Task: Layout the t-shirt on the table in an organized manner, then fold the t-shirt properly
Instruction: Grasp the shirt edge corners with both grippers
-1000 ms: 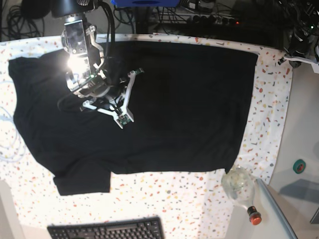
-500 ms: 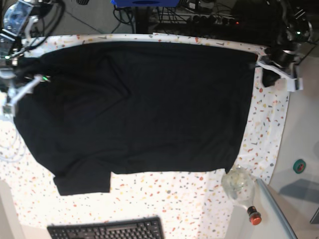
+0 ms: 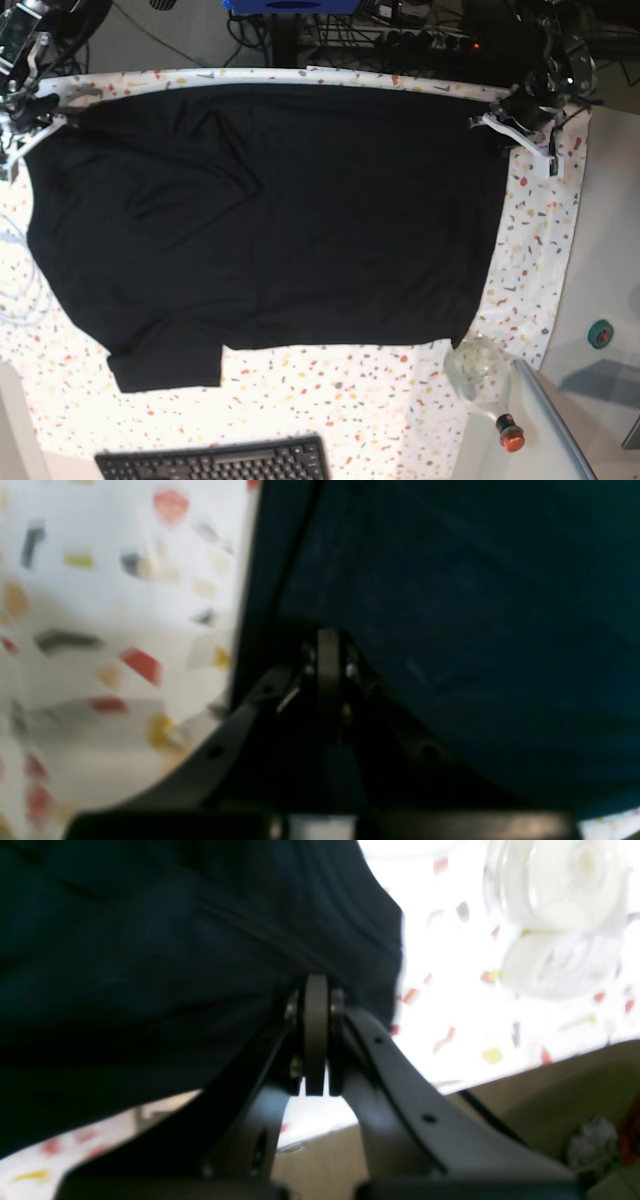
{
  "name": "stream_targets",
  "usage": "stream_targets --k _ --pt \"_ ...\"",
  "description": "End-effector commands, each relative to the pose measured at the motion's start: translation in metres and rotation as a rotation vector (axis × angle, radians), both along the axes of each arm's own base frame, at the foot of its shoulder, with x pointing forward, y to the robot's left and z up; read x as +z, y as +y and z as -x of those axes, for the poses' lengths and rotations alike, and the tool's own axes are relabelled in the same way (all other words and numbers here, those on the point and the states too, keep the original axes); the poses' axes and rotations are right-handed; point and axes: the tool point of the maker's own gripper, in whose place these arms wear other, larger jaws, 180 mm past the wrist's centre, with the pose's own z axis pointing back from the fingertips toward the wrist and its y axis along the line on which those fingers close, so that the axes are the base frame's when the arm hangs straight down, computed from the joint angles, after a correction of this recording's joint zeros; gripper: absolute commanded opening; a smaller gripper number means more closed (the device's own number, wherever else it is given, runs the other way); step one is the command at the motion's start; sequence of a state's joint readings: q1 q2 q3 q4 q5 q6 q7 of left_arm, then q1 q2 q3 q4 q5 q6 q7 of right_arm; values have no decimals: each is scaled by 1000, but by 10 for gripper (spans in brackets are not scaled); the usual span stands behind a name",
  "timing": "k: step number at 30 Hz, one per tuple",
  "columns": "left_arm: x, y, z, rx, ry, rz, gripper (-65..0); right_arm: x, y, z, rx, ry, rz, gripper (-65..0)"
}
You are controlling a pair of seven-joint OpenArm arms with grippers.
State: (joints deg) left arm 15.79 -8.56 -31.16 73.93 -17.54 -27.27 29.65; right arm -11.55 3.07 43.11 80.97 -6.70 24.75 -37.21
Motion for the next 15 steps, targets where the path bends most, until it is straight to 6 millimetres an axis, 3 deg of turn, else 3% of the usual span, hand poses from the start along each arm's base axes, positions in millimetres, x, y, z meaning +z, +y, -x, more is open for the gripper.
stream_targets --k 1,4,8,15 --pt "-2 8 -5 3 3 -37 -650 7 -15 -12 -2 -32 22 -650" --pt "-20 15 -1 1 19 -78 -650 -7 -28 -12 -15 -1 0 -650" --pt "-35 16 6 16 43 -71 -650 -9 -40 -22 -10 -35 8 -650" --pt "-18 17 6 -20 9 -110 -650 -6 -45 -18 -4 -26 23 -650"
